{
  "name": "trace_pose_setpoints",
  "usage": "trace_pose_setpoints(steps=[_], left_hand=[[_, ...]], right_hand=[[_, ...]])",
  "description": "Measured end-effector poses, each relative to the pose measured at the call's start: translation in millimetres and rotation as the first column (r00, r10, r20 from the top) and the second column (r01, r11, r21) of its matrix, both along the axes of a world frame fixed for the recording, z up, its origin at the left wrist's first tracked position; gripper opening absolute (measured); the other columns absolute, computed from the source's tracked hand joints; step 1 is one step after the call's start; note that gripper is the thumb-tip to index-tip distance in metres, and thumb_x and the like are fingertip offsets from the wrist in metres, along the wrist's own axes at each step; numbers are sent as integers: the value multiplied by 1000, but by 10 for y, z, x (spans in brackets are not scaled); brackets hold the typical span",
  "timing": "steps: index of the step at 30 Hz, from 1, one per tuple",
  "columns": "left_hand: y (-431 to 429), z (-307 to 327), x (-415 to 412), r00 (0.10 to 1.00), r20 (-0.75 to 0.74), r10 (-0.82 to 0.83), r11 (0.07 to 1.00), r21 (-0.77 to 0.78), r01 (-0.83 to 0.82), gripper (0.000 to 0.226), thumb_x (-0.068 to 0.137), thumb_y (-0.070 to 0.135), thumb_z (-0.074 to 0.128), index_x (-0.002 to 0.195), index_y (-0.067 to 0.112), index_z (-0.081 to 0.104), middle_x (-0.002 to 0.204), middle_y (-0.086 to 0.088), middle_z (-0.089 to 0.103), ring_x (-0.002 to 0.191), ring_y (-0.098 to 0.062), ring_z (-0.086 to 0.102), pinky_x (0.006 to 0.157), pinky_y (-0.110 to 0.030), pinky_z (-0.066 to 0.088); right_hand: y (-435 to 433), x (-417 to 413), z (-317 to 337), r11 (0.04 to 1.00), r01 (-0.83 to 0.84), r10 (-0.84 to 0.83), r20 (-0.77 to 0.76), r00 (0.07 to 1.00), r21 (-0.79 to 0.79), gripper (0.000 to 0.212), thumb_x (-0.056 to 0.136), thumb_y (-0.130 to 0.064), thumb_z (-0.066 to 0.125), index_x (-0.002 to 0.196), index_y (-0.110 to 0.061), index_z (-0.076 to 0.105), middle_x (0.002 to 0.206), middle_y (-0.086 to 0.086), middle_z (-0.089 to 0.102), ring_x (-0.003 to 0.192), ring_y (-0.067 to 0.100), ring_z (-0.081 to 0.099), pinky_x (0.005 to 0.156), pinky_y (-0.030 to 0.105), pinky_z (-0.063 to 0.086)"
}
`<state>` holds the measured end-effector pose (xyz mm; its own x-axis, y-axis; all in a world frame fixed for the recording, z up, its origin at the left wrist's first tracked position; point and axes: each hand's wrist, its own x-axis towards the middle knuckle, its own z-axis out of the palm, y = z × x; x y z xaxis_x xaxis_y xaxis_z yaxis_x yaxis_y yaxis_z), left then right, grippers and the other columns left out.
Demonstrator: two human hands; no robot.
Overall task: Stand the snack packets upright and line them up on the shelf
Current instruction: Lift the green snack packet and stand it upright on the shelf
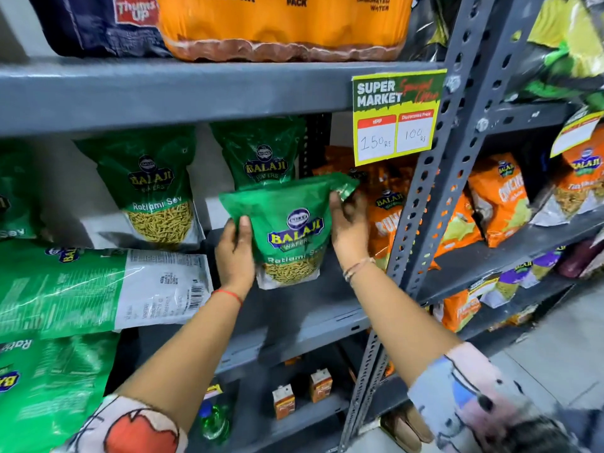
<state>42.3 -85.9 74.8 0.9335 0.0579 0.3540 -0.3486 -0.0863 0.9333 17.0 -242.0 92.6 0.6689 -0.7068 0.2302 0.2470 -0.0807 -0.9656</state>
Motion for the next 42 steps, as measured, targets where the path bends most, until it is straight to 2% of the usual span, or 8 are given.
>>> trace_pose_setpoints(steps=[4, 9, 11, 14, 24, 35, 39, 42], left_hand=[[-90, -124, 252, 963, -120, -243, 946, -247, 208, 25, 96, 23, 36, 103, 10, 57, 89, 12, 63, 73, 16, 58, 71, -10, 44], [-64, -509, 369, 883, -301, -360, 924, -247, 292, 28, 95, 36, 29, 96, 35, 57, 115, 8, 59, 95, 2, 58, 87, -16, 42], [-55, -656, 363, 808, -383, -447, 892, -261, 370, 30, 95, 42, 27, 110, 35, 52, 129, 3, 49, 112, -9, 50, 104, -29, 35], [-60, -764, 335, 763, -469, -446, 895, -261, 362, 39, 94, 43, 29, 126, 26, 44, 138, -1, 45, 117, -14, 47, 112, -37, 30], [-88, -683, 1, 670, -591, -449, 894, -303, 331, 47, 94, 37, 33, 131, 9, 44, 142, -12, 45, 129, -24, 43, 96, -24, 31], [-35, -593, -532, 613, -631, -476, 879, -346, 327, 49, 95, 38, 32, 134, 8, 39, 146, -13, 38, 136, -25, 34, 106, -26, 27], [-26, -602, -591, 587, -637, -499, 866, -356, 350, 51, 94, 41, 31, 136, 12, 38, 127, -9, 55, 115, -26, 50, 87, -23, 34], [-23, -641, -591, 591, -636, -497, 867, -344, 360, 46, 94, 41, 31, 130, 15, 43, 125, 0, 58, 121, -20, 46, 89, -23, 31]], right_hand=[[-187, 253, -284, 972, -176, 134, -247, 960, -158, 48, 89, -43, 48, 125, -11, 47, 134, 13, 51, 124, 27, 46, 92, 29, 34], [-247, 242, -750, 925, -380, 343, -445, 828, 5, 59, 85, -56, 43, 135, -24, 36, 144, 3, 41, 132, 24, 37, 99, 24, 30], [-204, 220, -853, 903, -428, 404, -403, 821, 33, 47, 92, -42, 40, 134, -21, 38, 143, 4, 42, 132, 21, 37, 91, 14, 29], [-147, 193, -933, 880, -465, 469, -354, 809, 101, 43, 96, -37, 29, 136, -22, 32, 142, 4, 41, 122, 13, 39, 97, 23, 27], [-118, -17, -900, 940, -328, 308, -651, 694, 95, 58, 94, -47, 17, 138, -11, 29, 149, 16, 31, 134, 36, 30, 107, 37, 27], [-92, -636, -1059, 921, -388, 336, -552, 763, 25, 58, 90, -57, 26, 132, -20, 42, 142, 8, 45, 130, 27, 39, 104, 32, 27], [-107, -680, -1075, 925, -379, 337, -549, 765, 38, 62, 88, -58, 27, 132, -17, 42, 141, 8, 45, 129, 27, 39, 102, 32, 27], [-115, -670, -1093, 925, -380, 329, -555, 764, 25, 63, 88, -59, 26, 130, -15, 44, 140, 11, 46, 127, 29, 41, 106, 37, 29]])
